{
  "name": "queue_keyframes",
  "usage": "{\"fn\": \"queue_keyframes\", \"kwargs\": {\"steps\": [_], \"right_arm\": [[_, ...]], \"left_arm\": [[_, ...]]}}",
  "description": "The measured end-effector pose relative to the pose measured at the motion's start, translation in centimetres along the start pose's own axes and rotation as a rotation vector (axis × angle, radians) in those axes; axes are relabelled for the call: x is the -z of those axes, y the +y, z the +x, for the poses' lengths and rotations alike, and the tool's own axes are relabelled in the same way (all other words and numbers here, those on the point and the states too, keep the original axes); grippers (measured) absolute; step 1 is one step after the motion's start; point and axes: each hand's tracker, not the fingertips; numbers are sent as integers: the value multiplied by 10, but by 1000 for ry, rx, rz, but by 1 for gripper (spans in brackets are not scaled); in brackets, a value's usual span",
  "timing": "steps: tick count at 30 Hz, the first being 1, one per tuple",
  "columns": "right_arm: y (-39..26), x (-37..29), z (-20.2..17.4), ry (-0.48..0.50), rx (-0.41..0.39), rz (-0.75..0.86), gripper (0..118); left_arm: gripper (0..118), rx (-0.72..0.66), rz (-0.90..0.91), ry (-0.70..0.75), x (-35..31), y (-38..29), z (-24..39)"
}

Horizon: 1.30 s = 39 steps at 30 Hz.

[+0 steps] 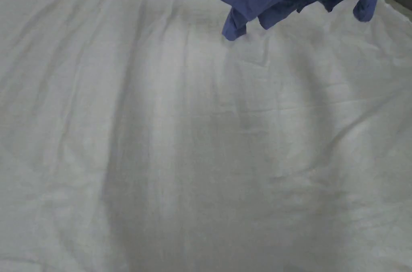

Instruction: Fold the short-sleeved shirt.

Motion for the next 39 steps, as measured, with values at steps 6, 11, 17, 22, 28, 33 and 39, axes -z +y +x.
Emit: {"fn": "queue_keyframes", "kwargs": {"steps": [6,11,17,22,28,33,39], "right_arm": [[-110,19,-3,45,-3,-204,0],[-195,2,-11,81,24,-352,0],[-282,-27,-17,99,0,-517,0],[-338,-66,-9,116,73,-613,0],[-379,-127,23,164,279,-656,0],[-393,-185,37,212,284,-620,0],[-413,-250,23,334,86,-652,0]], "left_arm": [[0,21,-226,-31,3,-110,10],[0,32,-365,-34,-17,-194,-1],[0,8,-545,-46,-73,-276,-31],[0,41,-594,-74,-122,-315,-48],[0,-87,-609,-125,-178,-333,-87],[0,-71,-579,-143,-226,-346,-117],[0,6,-607,-141,-273,-368,-144]]}}
